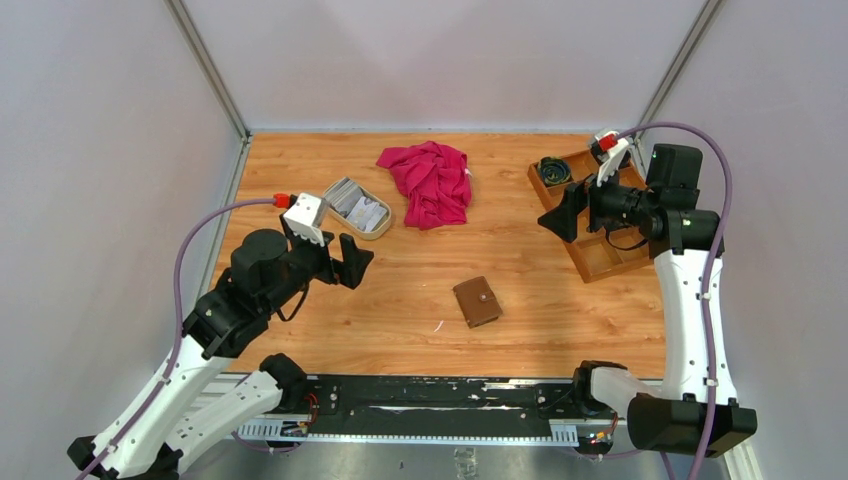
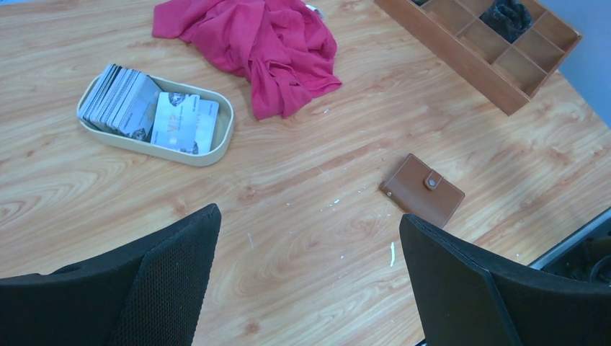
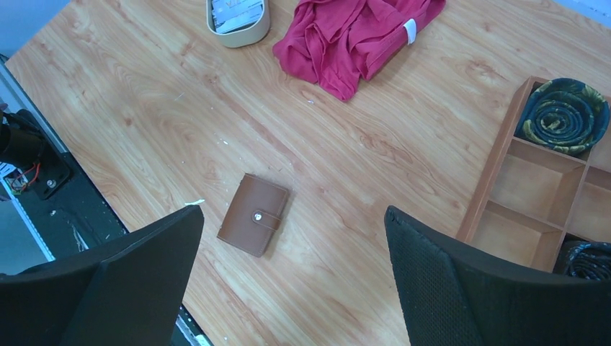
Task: Put the credit cards into the card holder
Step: Reset both arms
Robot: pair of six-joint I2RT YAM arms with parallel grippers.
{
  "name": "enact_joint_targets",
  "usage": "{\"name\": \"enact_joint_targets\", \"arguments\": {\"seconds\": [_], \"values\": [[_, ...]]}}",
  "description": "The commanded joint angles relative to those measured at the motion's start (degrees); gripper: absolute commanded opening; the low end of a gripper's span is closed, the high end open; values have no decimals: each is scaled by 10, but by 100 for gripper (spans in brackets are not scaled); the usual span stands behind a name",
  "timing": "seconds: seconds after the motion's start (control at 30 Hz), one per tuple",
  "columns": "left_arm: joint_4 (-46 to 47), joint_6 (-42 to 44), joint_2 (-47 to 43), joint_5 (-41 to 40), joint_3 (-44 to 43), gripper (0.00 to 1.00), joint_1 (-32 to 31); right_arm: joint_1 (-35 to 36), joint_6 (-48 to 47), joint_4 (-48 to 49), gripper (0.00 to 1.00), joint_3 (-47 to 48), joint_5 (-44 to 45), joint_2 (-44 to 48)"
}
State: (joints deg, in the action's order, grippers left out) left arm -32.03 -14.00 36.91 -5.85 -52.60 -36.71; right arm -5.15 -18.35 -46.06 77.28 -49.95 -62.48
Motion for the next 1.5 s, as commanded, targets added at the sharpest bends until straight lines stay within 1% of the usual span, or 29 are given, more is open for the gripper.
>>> {"name": "enact_joint_targets", "arguments": {"seconds": [0.0, 0.47, 0.67, 0.77, 0.8, 0.97, 1.07, 1.17, 1.47], "values": [[-8, -6, -8, 2, 2, 100, 5, -11, 25, 2, 100, 1, -14, 8], [4, -24, -14, 10, 4, 100, 6, -15, 49, 3, 100, 6, -8, 12], [13, -31, -7, 23, 6, 100, 21, -16, 51, 3, 100, 4, -7, 15], [22, -38, -2, 52, 13, 100, 49, -17, 52, 3, 100, 3, -5, 17], [29, -42, -3, 73, 18, 100, 65, -17, 53, 3, 100, 3, -5, 17], [56, -68, 1, 185, 39, 100, 169, -19, 55, 3, 100, 3, -3, 18], [64, -78, 3, 229, 45, 100, 208, -19, 56, 3, 100, 4, -4, 18], [60, -79, 0, 240, 44, 100, 217, -20, 56, 3, 100, 3, -4, 18], [42, -70, -4, 245, 24, 100, 218, -24, 58, 3, 100, 3, -6, 17]]}}
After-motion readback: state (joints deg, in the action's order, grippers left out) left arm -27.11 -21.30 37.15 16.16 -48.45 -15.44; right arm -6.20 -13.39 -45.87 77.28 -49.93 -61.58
